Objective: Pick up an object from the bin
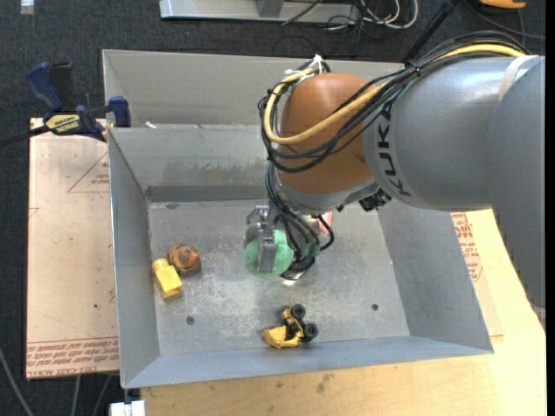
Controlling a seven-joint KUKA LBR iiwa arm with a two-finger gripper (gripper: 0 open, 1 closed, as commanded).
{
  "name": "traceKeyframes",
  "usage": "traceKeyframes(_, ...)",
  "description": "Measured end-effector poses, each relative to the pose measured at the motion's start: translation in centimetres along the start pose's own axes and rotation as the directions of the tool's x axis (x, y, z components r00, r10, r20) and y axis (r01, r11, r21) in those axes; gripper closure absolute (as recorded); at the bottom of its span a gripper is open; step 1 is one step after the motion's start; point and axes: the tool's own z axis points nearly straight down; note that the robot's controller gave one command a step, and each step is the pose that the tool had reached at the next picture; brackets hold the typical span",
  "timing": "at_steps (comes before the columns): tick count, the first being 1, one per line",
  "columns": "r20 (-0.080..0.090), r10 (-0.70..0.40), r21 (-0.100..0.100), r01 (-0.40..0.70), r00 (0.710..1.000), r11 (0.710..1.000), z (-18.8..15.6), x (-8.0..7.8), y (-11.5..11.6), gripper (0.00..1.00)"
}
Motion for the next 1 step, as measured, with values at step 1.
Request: traceKeyframes(1, 0.001, 0.021, 0.000, -0.021, 1.000, 1.000, -13.19, -1.77, -0.49, 1.00)
